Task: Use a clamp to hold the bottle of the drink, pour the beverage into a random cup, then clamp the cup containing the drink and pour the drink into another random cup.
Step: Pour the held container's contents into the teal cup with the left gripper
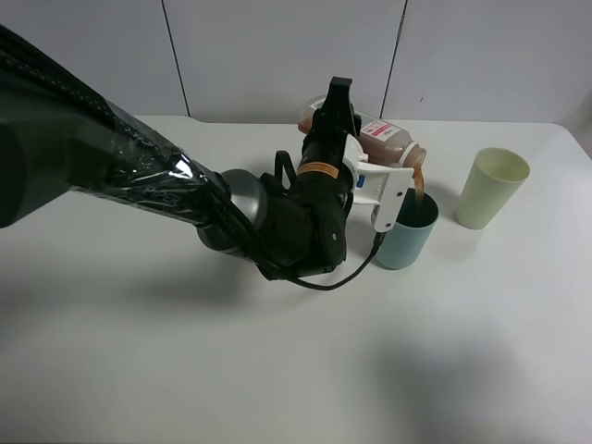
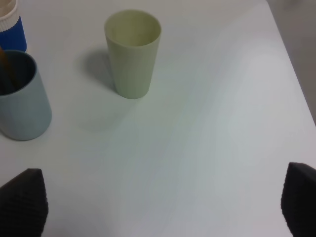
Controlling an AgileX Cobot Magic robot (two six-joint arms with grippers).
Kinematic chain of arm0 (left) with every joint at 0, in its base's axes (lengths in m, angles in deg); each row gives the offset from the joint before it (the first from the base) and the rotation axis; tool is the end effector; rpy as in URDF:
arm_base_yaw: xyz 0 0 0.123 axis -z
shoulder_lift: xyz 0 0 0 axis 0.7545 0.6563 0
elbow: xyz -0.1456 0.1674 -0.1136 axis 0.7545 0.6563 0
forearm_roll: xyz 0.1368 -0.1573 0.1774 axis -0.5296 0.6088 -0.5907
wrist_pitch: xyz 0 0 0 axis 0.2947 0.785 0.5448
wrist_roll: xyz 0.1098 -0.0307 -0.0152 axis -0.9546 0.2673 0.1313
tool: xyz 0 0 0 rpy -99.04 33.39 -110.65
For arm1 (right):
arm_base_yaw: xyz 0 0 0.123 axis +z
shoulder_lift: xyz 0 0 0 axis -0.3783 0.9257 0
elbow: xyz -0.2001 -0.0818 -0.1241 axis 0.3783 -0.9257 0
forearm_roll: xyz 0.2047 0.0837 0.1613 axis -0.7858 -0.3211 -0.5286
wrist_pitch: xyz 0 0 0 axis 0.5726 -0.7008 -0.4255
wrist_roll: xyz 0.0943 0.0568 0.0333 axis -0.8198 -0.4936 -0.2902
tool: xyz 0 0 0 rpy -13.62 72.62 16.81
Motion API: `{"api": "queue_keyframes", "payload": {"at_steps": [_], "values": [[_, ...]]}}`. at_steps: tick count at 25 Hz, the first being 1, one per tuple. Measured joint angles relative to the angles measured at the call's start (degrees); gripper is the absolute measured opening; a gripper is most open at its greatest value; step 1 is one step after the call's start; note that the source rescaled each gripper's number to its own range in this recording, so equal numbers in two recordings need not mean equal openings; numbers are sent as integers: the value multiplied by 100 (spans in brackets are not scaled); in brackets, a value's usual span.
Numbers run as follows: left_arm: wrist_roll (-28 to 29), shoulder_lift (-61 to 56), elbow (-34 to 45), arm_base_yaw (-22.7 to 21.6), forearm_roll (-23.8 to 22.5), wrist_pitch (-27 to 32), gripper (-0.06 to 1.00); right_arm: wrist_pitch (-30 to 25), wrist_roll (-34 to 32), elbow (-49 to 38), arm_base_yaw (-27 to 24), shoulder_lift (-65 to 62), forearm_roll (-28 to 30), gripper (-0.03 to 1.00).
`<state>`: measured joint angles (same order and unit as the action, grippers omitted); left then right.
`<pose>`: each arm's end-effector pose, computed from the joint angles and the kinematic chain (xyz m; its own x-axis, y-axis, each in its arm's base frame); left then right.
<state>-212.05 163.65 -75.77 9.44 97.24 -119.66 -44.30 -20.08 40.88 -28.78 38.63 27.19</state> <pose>0.3048 -0.3322 0.0933 0.1772 0.9836 0.0349 -0.0118 -0.0333 0.9994 0.0706 -0.0030 0.2784 -0.4593 -0.1071 -0.8818 0.0019 0.9926 -0.1215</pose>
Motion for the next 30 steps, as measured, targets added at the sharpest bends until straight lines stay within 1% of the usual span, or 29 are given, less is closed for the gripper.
{"api": "queue_keyframes", "payload": {"at_steps": [21,30], "values": [[-10,0,0,0,-387,-145,2,0,0,0,0,0,0,81],[-141,0,0,0,-431,-215,2,0,0,0,0,0,0,81]]}}
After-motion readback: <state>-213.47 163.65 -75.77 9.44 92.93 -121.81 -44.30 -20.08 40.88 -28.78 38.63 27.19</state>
